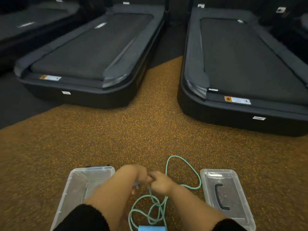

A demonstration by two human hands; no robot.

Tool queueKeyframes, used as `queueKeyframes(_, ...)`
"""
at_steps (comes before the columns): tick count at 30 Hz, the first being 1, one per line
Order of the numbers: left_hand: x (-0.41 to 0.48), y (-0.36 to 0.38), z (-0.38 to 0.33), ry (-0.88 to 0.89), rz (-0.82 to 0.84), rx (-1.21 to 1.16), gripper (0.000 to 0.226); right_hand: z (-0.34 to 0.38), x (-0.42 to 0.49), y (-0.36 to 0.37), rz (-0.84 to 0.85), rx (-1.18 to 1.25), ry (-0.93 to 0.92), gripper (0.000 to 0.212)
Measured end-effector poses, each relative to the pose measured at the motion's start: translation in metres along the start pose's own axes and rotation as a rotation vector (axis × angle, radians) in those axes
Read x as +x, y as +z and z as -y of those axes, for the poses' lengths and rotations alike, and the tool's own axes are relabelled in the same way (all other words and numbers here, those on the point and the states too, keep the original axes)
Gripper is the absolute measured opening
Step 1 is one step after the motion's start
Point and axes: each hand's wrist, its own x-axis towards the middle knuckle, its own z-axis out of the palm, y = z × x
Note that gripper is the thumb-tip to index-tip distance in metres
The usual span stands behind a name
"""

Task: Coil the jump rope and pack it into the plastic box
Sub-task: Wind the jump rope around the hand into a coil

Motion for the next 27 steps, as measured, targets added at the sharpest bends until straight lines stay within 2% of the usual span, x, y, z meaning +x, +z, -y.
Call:
queueKeyframes(2, -0.016, -0.008, 0.004, 0.037, -0.054, -0.062, 0.02, 0.011, -0.015, -0.007, 0.002, 0.015, -0.043, 0.022)
queueKeyframes(3, -0.027, -0.013, 0.004, 0.057, -0.058, -0.126, 0.02, 0.014, -0.02, -0.01, -0.006, 0.029, -0.056, 0.01)
queueKeyframes(4, -0.039, -0.017, 0.004, 0.079, -0.05, -0.215, 0.024, 0.018, -0.027, -0.015, -0.03, 0.061, -0.072, 0.008)
queueKeyframes(6, -0.065, -0.025, 0.001, 0.14, -0.053, -0.389, 0.032, 0.027, -0.042, -0.024, -0.074, 0.175, -0.074, 0.014)
queueKeyframes(10, -0.116, -0.035, -0.014, 0.331, -0.102, -0.961, 0.028, 0.043, -0.077, -0.049, -0.182, 0.296, -0.07, 0.04)
queueKeyframes(12, -0.137, -0.039, -0.023, 0.449, -0.097, -1.171, 0.029, 0.047, -0.089, -0.061, -0.248, 0.36, -0.087, 0.046)
queueKeyframes(15, -0.16, -0.042, -0.034, 0.619, -0.1, -1.421, 0.03, 0.053, -0.106, -0.075, -0.321, 0.388, -0.127, 0.043)
queueKeyframes(18, -0.171, -0.047, -0.037, 0.754, -0.105, -1.692, 0.031, 0.057, -0.118, -0.077, -0.365, 0.395, -0.201, 0.031)
queueKeyframes(21, -0.173, -0.05, -0.038, 0.844, -0.22, -1.842, 0.03, 0.064, -0.131, -0.073, -0.368, 0.329, -0.217, 0.029)
queueKeyframes(27, -0.177, -0.049, -0.043, 0.901, -0.406, -1.917, 0.041, 0.085, -0.157, -0.063, -0.276, 0.193, -0.294, 0.03)
